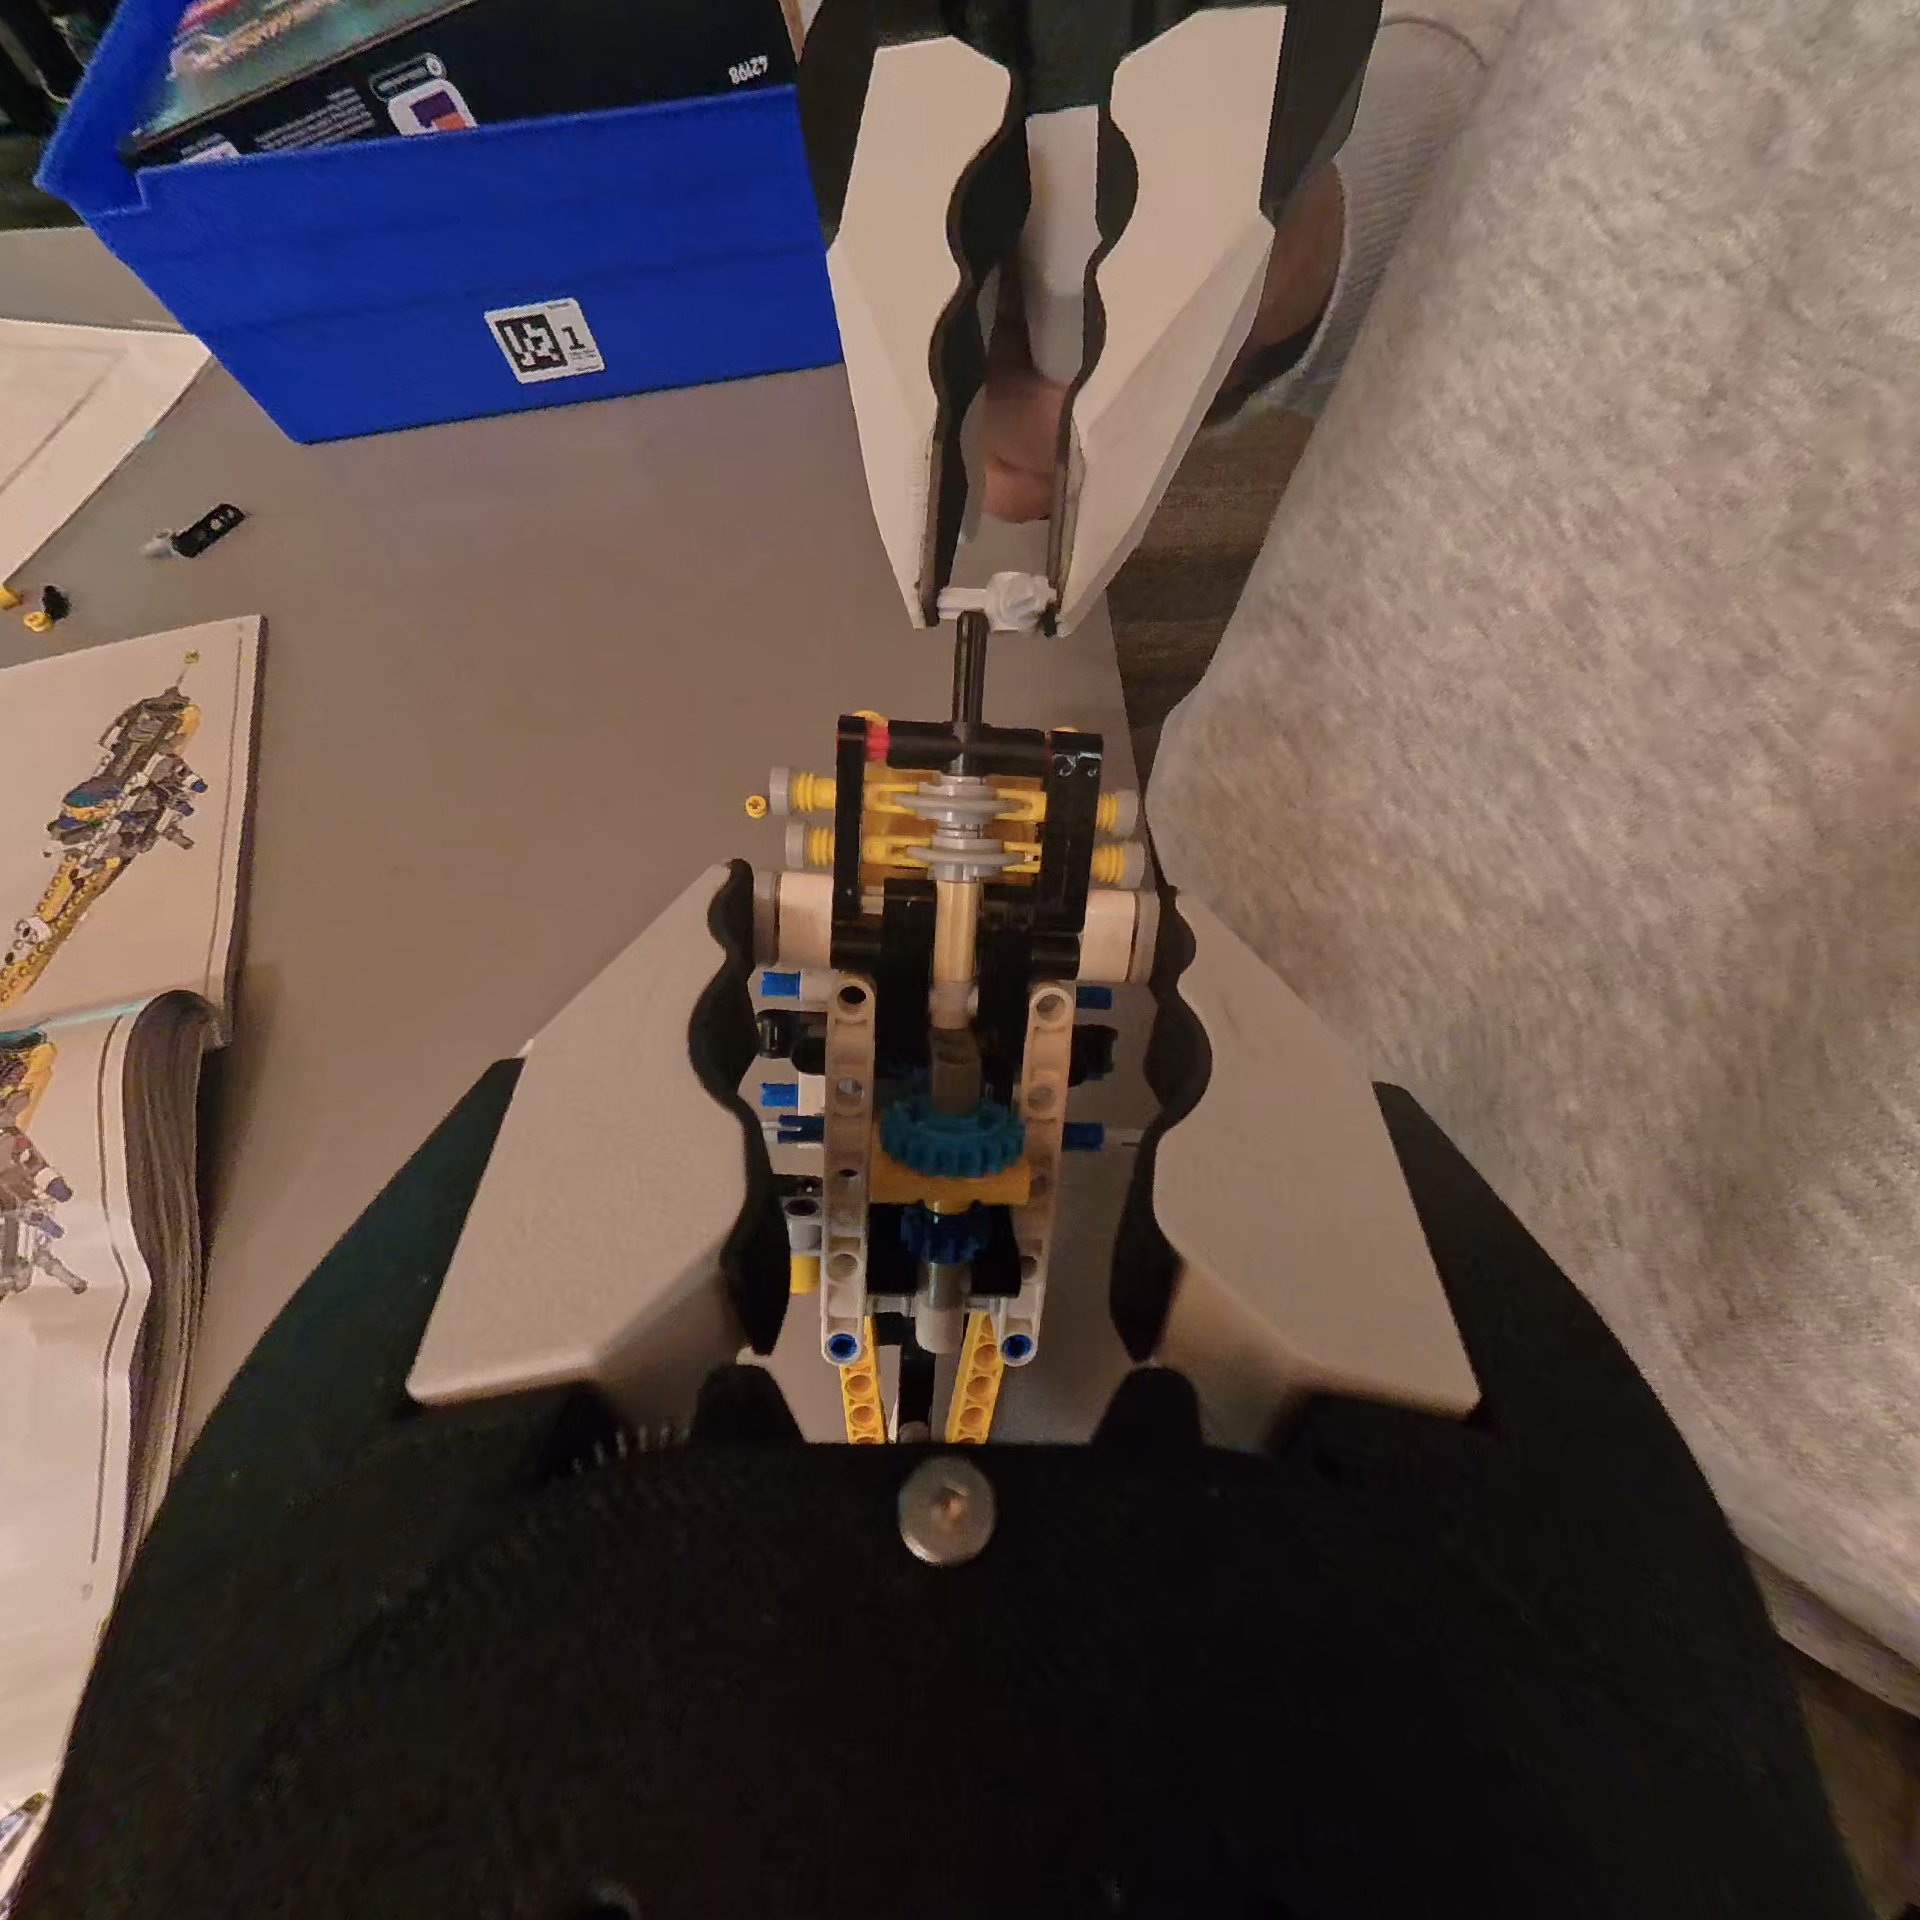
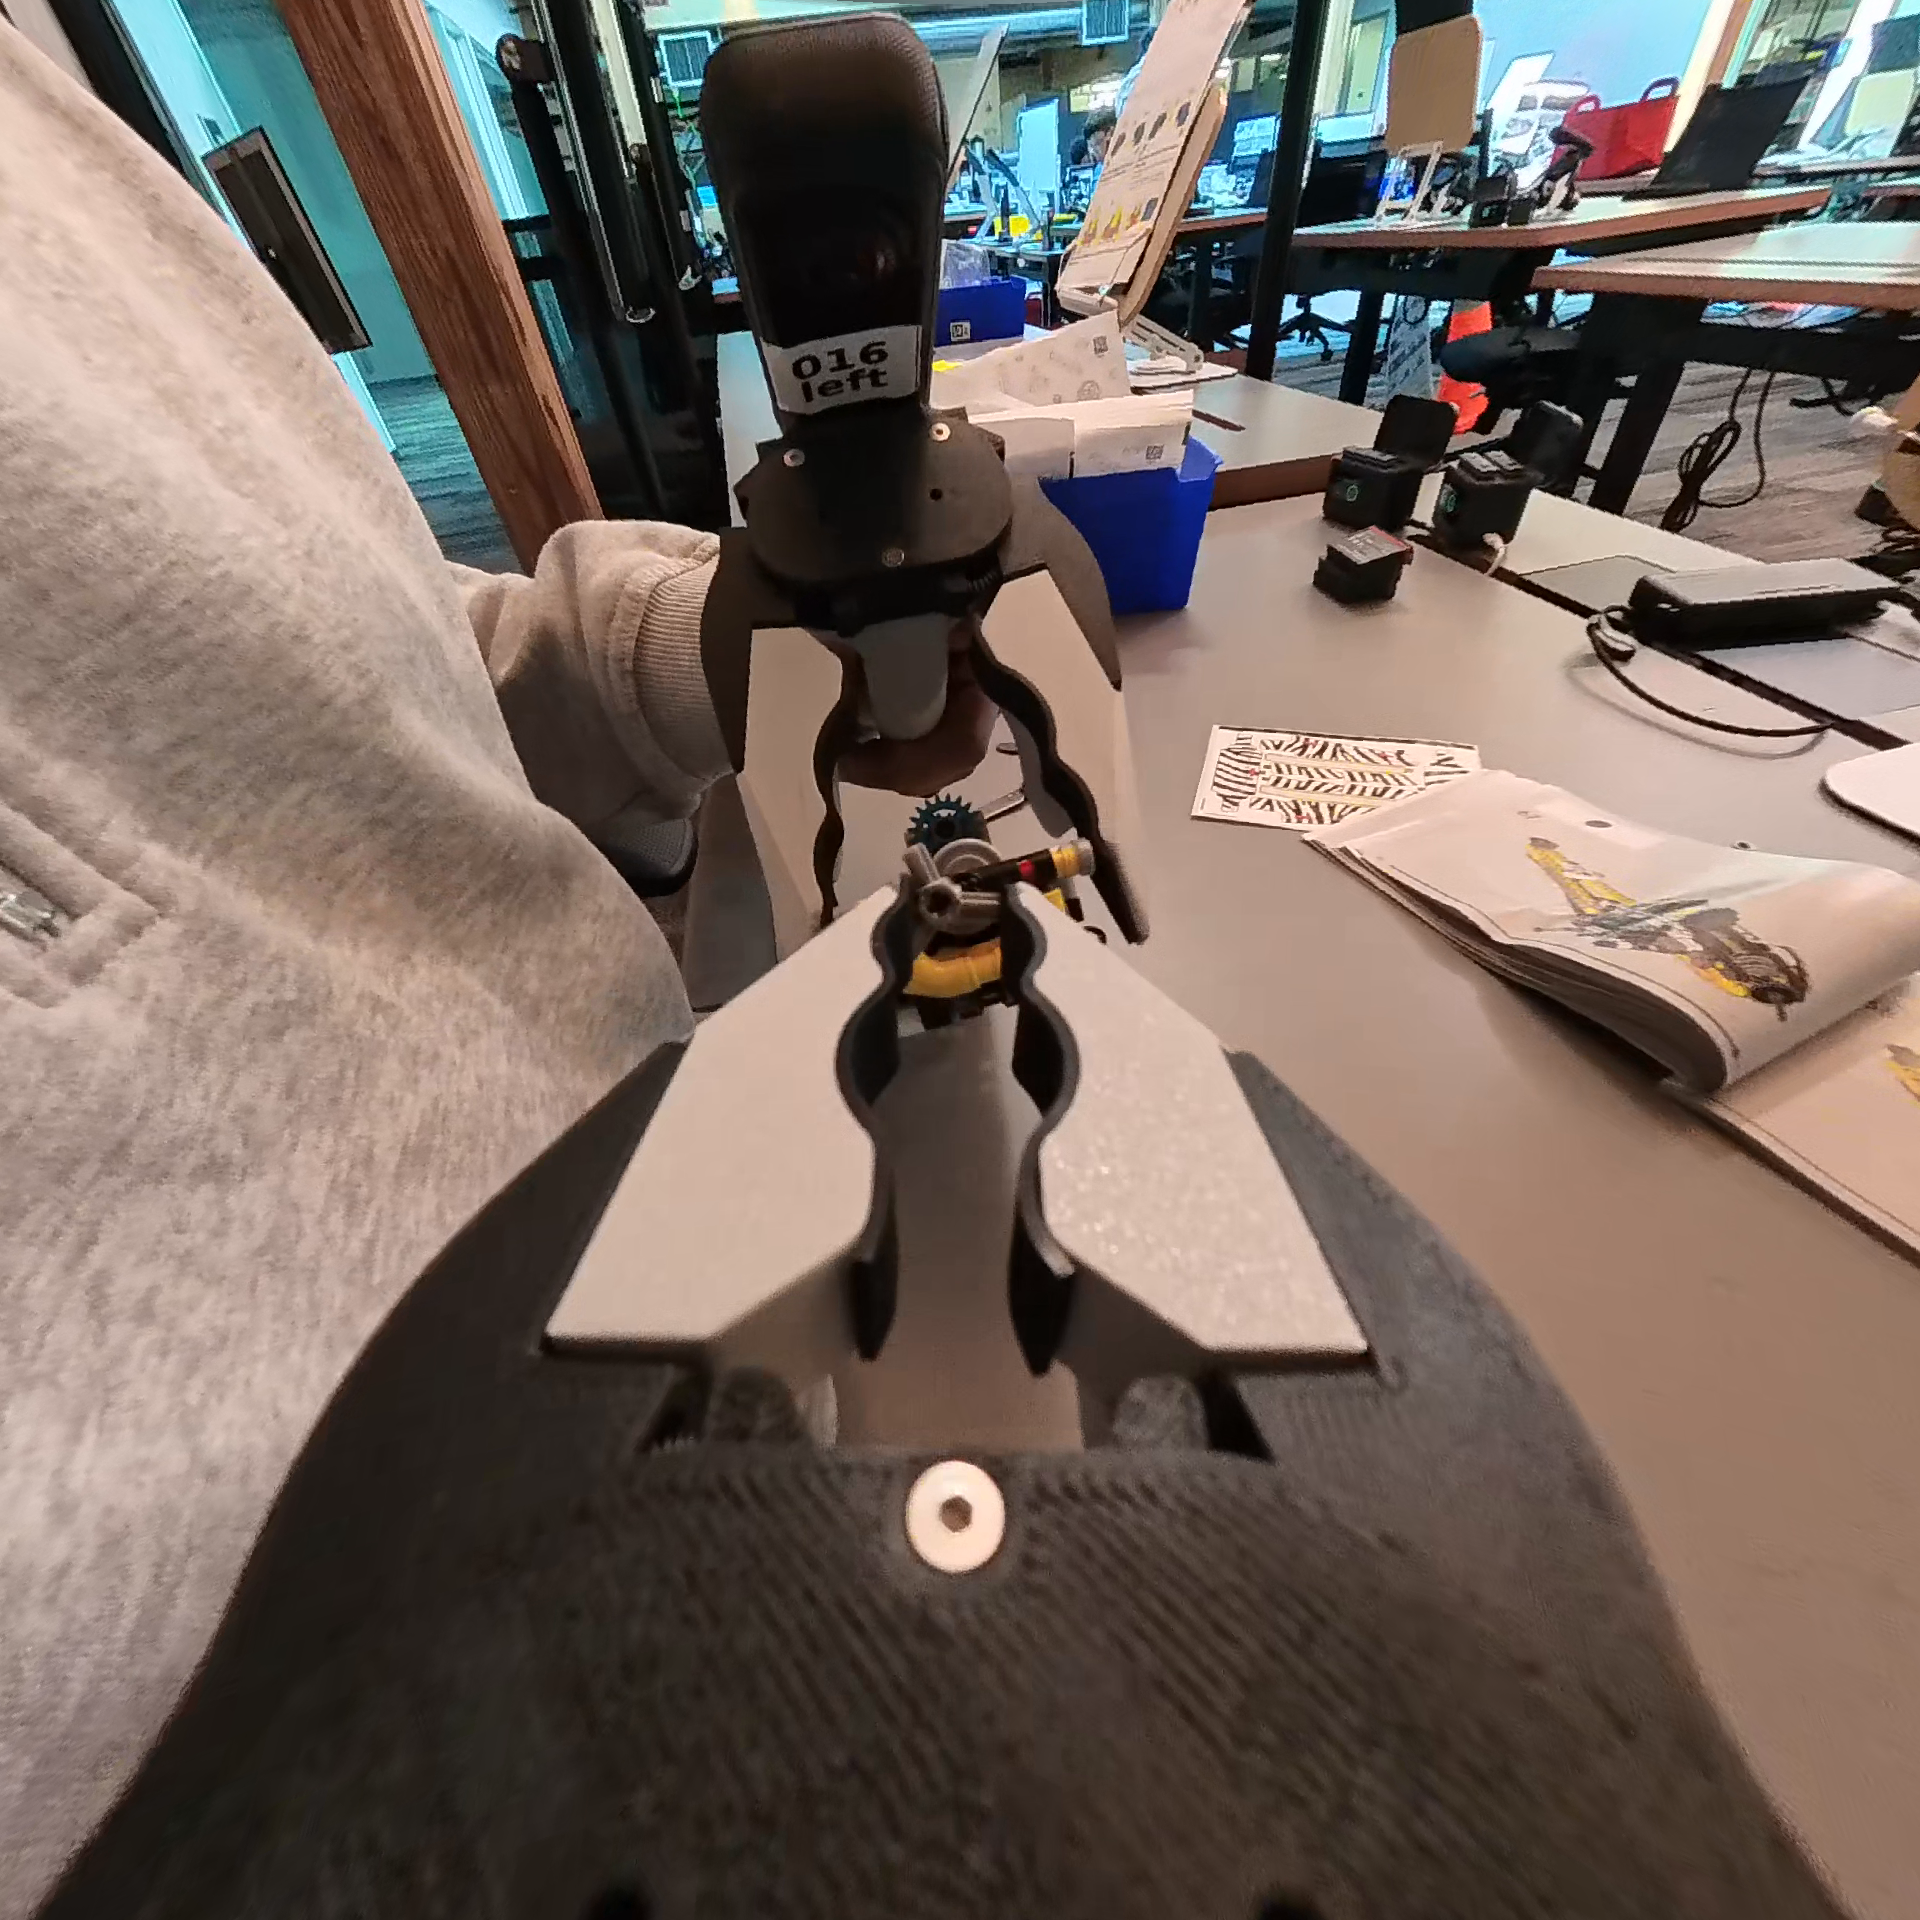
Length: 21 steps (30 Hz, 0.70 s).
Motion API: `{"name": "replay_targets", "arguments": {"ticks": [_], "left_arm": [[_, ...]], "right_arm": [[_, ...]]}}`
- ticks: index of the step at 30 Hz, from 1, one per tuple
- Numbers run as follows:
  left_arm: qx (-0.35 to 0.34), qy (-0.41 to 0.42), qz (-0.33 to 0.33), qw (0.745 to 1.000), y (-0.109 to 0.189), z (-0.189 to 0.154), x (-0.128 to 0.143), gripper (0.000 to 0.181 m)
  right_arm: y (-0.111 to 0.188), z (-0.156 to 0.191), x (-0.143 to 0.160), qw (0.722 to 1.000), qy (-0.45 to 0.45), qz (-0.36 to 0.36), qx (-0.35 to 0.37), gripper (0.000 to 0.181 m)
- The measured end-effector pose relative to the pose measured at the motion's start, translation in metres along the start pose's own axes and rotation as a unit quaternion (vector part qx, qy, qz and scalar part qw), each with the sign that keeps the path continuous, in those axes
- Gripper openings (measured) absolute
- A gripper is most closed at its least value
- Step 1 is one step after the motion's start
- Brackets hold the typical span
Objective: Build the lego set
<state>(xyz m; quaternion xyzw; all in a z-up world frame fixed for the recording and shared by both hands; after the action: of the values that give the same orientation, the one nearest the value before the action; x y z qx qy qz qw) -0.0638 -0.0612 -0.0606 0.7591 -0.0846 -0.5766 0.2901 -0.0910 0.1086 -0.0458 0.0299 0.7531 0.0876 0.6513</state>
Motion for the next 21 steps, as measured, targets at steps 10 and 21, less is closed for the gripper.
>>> {"name": "replay_targets", "arguments": {"ticks": [10,21], "left_arm": [[-0.023,0.002,-0.011,1.0,0.0016,0.0038,0.0018,0.074],[-0.048,-0.009,-0.02,0.999,-0.0021,0.003,0.0033,0.074]], "right_arm": [[-0.0015,-0.0017,0.0016,0.997,-0.068,-0.012,0.039,0.014],[0.0002,-0.0043,0.0034,0.989,-0.135,0.003,0.065,0.014]]}}
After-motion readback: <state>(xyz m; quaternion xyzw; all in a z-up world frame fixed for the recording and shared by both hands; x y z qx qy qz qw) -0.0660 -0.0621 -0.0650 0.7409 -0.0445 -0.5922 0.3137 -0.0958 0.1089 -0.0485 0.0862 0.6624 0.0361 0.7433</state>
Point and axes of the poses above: each gripper's, where its closed fingertips meet, y back along the fingers, x out of its underside, z = x × y across the jaws, the point moved 9 cm from there along y, back along the fingers, and after that the axes turned 13 degrees about y, right-handed, at the moved point
